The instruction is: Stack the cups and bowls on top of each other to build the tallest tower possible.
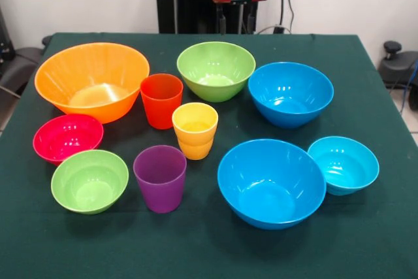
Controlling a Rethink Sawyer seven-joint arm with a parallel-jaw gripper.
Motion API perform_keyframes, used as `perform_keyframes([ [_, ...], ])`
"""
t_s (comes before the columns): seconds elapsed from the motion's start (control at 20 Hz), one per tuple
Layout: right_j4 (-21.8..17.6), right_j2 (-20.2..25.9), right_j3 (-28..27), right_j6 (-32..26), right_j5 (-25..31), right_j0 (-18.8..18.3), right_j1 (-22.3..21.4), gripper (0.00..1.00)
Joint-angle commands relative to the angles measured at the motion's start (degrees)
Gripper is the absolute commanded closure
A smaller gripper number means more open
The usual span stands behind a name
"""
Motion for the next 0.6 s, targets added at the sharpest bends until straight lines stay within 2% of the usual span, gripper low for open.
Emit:
perform_keyframes([
  [0.05,-4.7,3.5,1.7,3.6,-5.3,1.9,4.6,0.00],
  [0.4,-4.4,2.5,0.9,5.0,-6.2,3.1,5.7,0.00],
  [0.6,-4.1,3.5,0.3,3.5,-5.6,1.8,6.1,0.00],
])
